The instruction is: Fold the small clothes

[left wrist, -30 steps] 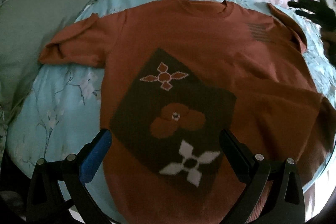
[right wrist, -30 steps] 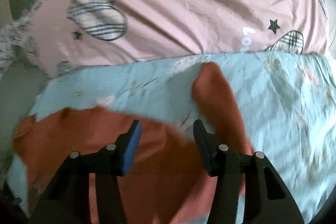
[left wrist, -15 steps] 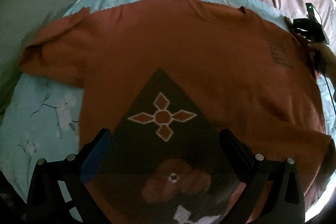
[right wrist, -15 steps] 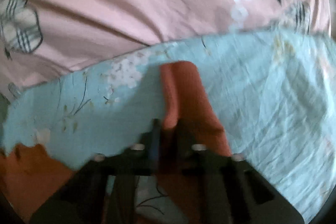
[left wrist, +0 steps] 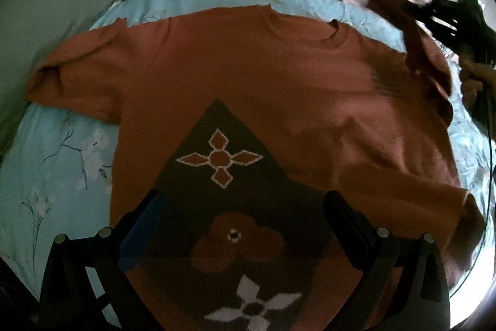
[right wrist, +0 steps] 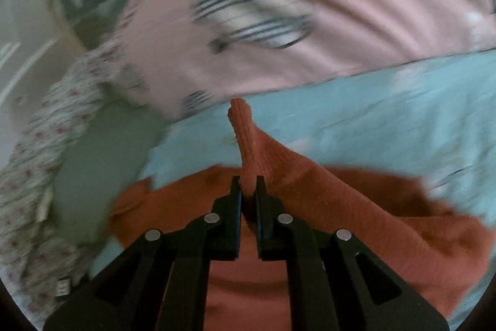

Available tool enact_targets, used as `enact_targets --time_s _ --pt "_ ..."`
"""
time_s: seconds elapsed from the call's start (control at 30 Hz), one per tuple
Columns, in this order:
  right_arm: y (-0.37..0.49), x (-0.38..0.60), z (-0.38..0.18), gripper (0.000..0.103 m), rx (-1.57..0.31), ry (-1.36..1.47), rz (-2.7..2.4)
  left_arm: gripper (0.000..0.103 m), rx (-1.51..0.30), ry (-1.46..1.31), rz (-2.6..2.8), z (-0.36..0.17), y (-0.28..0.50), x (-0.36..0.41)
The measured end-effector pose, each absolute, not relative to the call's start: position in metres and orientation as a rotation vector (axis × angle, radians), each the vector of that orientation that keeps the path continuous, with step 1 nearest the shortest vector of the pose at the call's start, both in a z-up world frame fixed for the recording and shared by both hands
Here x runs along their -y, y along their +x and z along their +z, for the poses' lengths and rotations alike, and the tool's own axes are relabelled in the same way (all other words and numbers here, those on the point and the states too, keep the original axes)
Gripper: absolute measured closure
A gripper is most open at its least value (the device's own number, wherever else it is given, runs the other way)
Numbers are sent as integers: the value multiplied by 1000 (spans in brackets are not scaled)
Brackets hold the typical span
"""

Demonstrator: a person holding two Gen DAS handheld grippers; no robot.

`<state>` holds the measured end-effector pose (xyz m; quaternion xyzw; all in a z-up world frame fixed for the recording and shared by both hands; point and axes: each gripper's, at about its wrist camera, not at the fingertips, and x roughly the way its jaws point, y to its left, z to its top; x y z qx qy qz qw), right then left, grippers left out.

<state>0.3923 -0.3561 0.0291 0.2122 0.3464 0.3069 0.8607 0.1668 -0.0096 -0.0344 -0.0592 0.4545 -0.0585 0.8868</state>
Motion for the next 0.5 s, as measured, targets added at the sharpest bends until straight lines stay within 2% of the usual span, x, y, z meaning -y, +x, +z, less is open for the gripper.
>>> enact_targets --time_s 0.27,0.5 --pt "355 214 -4 95 -855 382 874 1 -927 -186 -97 -31 147 -15" --pt "353 158 -43 91 -986 370 909 1 -937 -266 -87 -31 146 -47"
